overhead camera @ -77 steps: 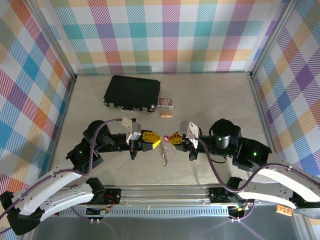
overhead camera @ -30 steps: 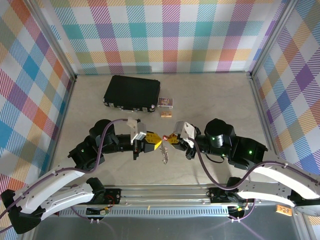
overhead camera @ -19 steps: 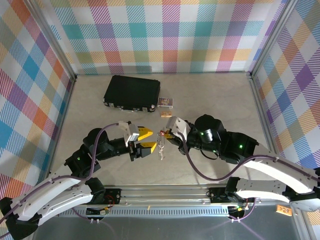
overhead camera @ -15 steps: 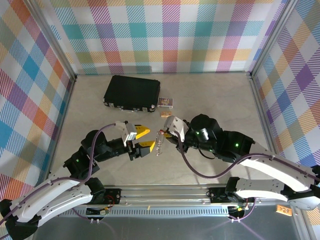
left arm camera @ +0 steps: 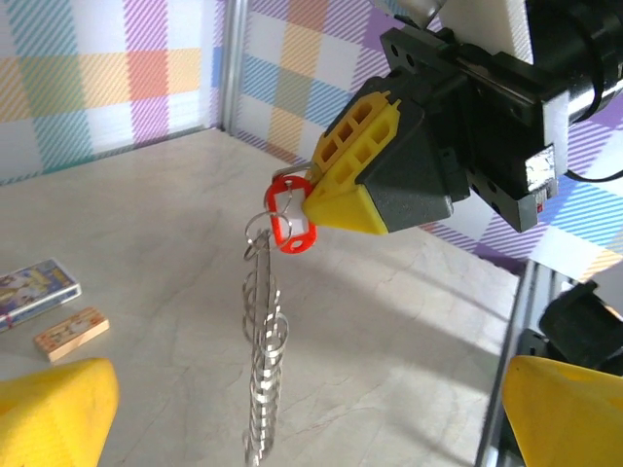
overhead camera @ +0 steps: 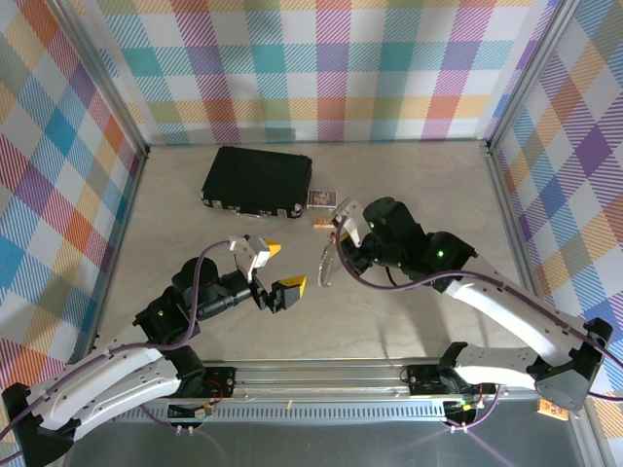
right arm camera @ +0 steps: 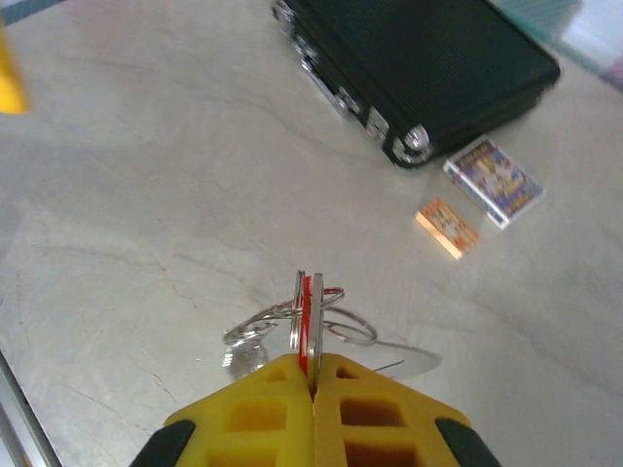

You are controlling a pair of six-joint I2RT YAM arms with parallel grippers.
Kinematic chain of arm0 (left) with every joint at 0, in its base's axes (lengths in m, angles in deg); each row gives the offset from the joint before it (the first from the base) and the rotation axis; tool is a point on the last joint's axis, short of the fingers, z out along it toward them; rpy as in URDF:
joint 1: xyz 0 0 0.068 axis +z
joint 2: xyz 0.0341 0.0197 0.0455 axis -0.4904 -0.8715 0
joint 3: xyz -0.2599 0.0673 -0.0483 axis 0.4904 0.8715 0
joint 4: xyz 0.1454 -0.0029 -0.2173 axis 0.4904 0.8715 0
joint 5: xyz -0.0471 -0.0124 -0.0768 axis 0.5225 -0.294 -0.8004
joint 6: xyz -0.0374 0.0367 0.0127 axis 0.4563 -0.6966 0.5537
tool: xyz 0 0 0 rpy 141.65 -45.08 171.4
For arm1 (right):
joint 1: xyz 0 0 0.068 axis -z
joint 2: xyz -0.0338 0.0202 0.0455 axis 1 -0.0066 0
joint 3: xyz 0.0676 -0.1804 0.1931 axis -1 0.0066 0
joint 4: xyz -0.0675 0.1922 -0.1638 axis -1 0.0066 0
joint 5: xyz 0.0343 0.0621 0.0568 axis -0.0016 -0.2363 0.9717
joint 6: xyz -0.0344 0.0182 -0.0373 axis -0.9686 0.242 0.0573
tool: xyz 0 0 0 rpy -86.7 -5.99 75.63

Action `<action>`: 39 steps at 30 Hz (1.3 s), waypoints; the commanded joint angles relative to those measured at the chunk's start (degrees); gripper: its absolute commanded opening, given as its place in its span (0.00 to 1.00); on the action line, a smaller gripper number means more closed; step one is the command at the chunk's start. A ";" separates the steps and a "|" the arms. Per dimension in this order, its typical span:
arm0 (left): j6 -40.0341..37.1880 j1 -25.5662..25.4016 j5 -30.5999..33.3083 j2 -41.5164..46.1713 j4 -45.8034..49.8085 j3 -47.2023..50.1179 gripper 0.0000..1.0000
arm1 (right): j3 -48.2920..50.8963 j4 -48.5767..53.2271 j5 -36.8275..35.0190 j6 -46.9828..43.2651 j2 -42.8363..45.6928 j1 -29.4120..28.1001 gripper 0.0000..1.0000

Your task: Put the keys on the keyring

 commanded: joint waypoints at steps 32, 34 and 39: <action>-1.13 -0.13 15.06 -7.98 -5.70 3.85 1.00 | -8.69 -1.75 12.81 6.44 -20.37 13.77 0.00; -1.20 -0.16 15.20 -8.28 -5.86 4.05 1.00 | -8.51 -1.65 12.90 6.67 -20.72 13.76 0.00; -1.70 -0.01 15.02 -8.86 -7.14 4.29 1.00 | -7.07 -1.38 12.68 7.08 -20.52 13.80 0.00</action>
